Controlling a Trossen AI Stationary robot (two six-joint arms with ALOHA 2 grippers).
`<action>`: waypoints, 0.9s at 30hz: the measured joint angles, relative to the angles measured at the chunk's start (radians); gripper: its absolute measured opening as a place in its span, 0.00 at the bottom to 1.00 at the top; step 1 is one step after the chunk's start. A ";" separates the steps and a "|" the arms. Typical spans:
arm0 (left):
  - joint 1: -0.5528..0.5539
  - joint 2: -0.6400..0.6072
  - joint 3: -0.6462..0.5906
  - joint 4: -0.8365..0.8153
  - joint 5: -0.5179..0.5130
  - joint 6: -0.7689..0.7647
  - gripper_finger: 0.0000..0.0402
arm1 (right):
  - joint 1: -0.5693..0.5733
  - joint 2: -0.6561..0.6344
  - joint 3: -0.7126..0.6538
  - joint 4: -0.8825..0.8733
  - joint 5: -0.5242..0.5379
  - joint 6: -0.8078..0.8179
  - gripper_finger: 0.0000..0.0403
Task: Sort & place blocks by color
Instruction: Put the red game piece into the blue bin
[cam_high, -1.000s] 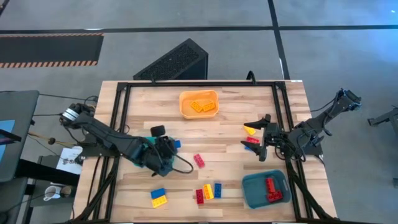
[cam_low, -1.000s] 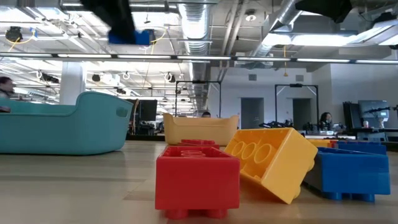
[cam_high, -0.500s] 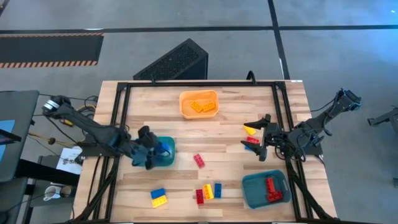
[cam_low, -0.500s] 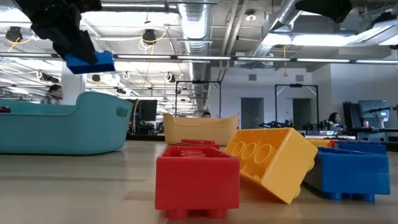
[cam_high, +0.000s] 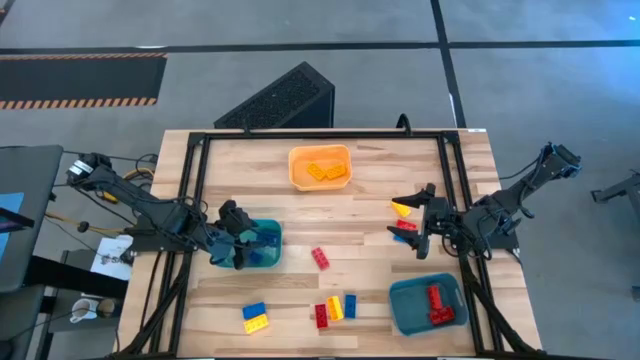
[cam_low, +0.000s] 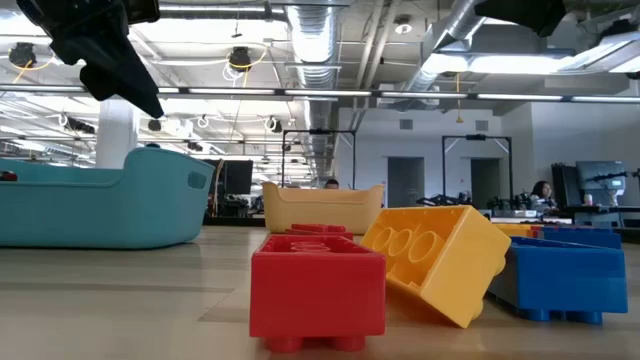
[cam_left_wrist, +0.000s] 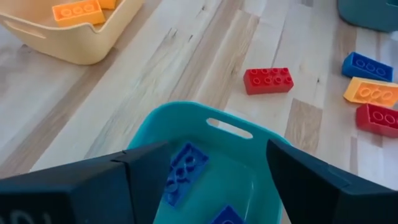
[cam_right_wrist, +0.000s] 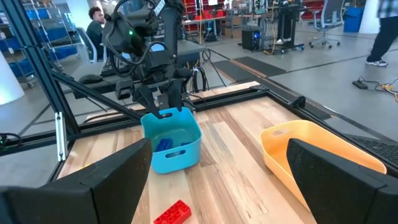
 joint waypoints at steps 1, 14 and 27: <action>0.000 0.000 0.000 0.000 0.004 0.000 0.62 | 0.000 0.000 0.000 0.000 0.000 0.000 0.98; 0.000 0.000 0.000 0.181 -0.018 0.077 0.62 | 0.000 0.000 0.000 0.020 -0.001 -0.001 0.98; 0.006 0.065 0.001 0.545 -0.082 0.402 0.62 | 0.000 0.000 0.000 0.009 -0.001 -0.002 0.98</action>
